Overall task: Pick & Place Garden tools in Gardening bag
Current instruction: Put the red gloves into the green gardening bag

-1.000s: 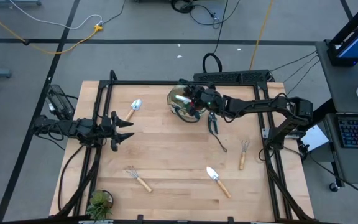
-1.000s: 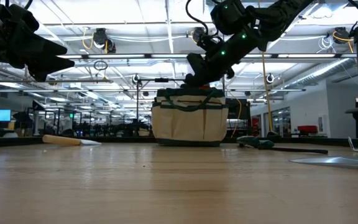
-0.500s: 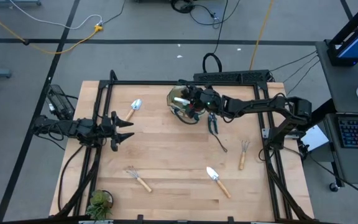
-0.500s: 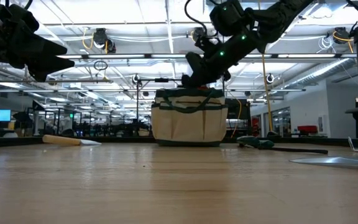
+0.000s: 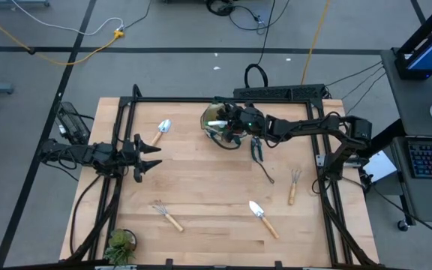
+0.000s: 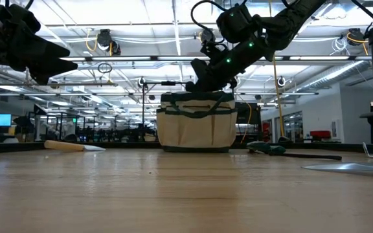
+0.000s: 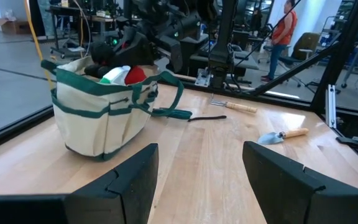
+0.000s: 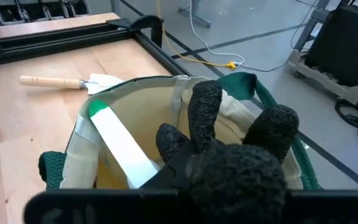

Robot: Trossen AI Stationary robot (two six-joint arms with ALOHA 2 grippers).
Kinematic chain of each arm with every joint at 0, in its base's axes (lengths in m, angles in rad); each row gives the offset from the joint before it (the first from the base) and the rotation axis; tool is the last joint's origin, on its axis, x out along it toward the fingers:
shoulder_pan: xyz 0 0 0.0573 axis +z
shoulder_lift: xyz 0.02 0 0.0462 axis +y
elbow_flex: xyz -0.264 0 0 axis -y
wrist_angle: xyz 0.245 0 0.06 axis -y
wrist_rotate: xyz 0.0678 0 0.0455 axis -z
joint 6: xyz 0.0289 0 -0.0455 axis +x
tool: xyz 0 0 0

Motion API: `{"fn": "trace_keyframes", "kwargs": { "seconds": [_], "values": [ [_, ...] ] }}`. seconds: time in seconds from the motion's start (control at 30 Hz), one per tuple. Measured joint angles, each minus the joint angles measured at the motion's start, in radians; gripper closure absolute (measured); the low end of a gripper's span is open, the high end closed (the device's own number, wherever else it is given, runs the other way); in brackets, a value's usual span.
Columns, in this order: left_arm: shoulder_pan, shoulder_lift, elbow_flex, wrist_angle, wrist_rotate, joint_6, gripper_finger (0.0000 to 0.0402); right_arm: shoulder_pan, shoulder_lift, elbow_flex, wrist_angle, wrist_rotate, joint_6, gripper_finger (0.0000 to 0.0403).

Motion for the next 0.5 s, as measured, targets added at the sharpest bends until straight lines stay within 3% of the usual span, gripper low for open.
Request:
{"fn": "trace_keyframes", "kwargs": {
  "seconds": [0.5],
  "values": [
    [0.000,0.000,0.000,0.000,-0.007,0.012,0.0160,0.001,-0.001,-0.001,0.039,-0.022,-0.001,0.0235]
  ]
}}
